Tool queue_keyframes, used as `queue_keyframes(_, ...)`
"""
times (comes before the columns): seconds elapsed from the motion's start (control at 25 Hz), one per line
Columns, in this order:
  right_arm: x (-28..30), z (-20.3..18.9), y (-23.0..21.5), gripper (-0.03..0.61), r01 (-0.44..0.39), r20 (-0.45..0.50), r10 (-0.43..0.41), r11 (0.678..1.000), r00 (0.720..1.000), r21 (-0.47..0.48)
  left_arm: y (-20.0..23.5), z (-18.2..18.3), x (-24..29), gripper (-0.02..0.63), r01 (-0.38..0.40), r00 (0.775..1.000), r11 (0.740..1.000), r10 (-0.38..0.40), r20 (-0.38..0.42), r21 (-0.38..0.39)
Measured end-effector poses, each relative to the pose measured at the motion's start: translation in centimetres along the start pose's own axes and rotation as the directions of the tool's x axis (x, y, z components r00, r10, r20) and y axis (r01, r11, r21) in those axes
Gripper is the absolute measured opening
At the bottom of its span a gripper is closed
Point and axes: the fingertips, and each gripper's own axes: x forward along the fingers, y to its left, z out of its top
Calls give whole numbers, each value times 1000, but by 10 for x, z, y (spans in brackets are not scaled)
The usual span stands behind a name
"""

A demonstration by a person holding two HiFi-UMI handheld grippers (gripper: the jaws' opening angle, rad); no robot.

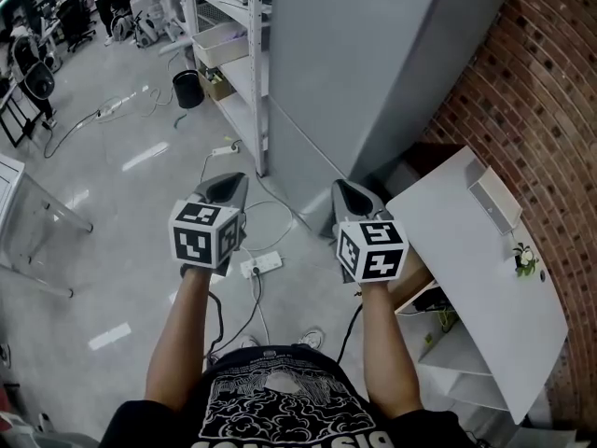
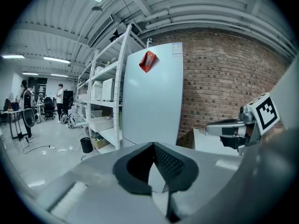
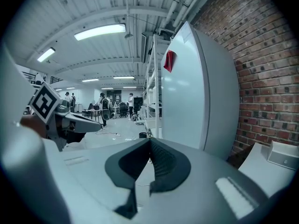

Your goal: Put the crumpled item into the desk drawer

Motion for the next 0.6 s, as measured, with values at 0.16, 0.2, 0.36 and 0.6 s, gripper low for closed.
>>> queue_keyframes(0.16,-5,0,-6,0,13,3,-13,1000,1000,3,-5,0,2,0,8,1000,1000,-8,4,-5)
queue_keyframes(0.2,-5,-1,-6,0,14,3,-14,1000,1000,3,-6,-1,3,0,9,1000,1000,-9,5,-8)
queue_keyframes(0.36,-6,-1,-7,0,15,6,-15,1000,1000,4,-8,-1,4,0,12,1000,1000,-12,4,5)
queue_keyframes(0.6,-8,0,-9,0,14,5,-14,1000,1000,7,-9,1,5,0,6,1000,1000,-6,8,-22)
